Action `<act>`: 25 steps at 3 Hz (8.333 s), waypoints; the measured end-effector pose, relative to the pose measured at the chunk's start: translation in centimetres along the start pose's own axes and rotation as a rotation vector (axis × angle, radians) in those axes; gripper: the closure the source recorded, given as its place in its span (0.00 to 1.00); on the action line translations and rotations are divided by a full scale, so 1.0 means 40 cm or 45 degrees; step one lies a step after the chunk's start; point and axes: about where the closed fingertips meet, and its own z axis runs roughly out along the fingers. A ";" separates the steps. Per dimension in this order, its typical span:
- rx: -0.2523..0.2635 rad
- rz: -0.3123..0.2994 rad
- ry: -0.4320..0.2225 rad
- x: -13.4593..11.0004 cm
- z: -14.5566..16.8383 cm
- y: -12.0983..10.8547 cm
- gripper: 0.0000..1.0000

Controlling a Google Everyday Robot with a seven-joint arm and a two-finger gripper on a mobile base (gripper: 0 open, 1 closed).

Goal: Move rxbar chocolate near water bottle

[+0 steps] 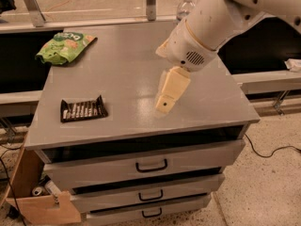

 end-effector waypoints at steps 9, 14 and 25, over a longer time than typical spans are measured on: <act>-0.183 0.075 -0.583 -0.283 0.495 -0.005 0.40; -0.063 0.057 -0.491 -0.256 0.368 -0.031 1.00; 0.549 0.323 -0.380 0.421 0.051 -0.595 0.59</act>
Offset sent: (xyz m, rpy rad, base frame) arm 0.0081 0.0138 -0.0071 0.0744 -0.0037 0.0039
